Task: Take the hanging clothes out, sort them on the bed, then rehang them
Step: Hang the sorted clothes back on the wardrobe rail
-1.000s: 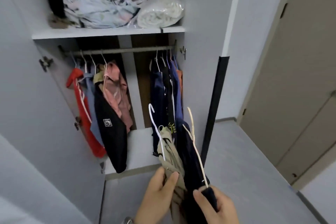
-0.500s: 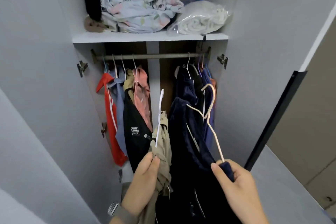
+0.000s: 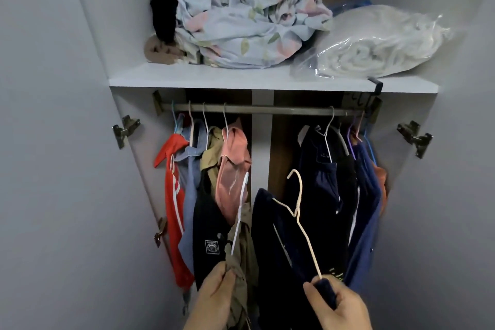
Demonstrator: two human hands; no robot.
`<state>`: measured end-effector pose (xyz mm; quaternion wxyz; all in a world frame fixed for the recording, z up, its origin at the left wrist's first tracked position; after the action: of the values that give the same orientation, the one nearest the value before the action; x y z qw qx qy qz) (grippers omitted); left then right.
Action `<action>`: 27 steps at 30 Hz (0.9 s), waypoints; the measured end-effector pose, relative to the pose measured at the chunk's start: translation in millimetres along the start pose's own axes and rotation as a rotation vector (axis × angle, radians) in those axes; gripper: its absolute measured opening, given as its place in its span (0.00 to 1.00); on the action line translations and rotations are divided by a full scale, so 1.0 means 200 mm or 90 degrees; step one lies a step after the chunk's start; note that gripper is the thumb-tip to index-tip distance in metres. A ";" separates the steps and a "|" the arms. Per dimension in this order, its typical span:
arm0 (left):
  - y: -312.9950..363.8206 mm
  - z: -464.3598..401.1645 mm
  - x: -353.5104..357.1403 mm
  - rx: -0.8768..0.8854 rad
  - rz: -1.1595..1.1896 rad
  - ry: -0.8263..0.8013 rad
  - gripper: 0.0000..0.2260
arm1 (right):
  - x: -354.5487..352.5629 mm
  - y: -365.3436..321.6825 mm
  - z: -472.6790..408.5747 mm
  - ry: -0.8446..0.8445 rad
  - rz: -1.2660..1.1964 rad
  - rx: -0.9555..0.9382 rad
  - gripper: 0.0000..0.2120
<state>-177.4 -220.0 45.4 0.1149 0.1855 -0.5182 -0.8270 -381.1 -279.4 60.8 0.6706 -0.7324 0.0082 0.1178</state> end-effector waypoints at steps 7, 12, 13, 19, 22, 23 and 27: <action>0.25 -0.37 0.07 -0.026 0.060 -0.009 0.10 | 0.09 -0.06 -0.48 0.006 0.099 -0.045 0.11; 0.40 -0.64 0.02 -0.036 0.087 -0.035 0.10 | 0.20 -0.10 -0.74 0.010 0.123 -0.069 0.13; 0.43 -0.70 0.00 -0.025 0.077 -0.054 0.10 | 0.22 -0.10 -0.77 0.024 0.116 -0.066 0.14; 0.65 -1.05 -0.07 0.091 0.012 -0.097 0.11 | 0.30 -0.08 -0.88 0.163 0.048 -0.027 0.12; 0.78 -1.23 -0.05 0.125 -0.033 -0.066 0.11 | 0.31 -0.08 -0.92 0.218 0.047 -0.035 0.13; 0.80 -1.28 -0.04 0.126 -0.033 -0.055 0.11 | 0.31 -0.08 -0.93 0.227 0.054 -0.040 0.14; 0.84 -1.46 0.00 0.112 -0.054 -0.035 0.13 | 0.31 -0.08 -1.02 0.228 0.050 -0.039 0.14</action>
<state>-54.3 -531.1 82.3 0.0488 0.1935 -0.5838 -0.7870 -284.3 -469.0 80.1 0.6309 -0.7606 0.1527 0.0121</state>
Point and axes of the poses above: each hand's wrist, its own z-axis away from the middle knuckle, its own x-axis out of the palm, y = z × x, the point moved 2 cm from there along -z, towards the middle knuckle, and after that the axes turned 12 degrees about -x, right-handed, at the moved point
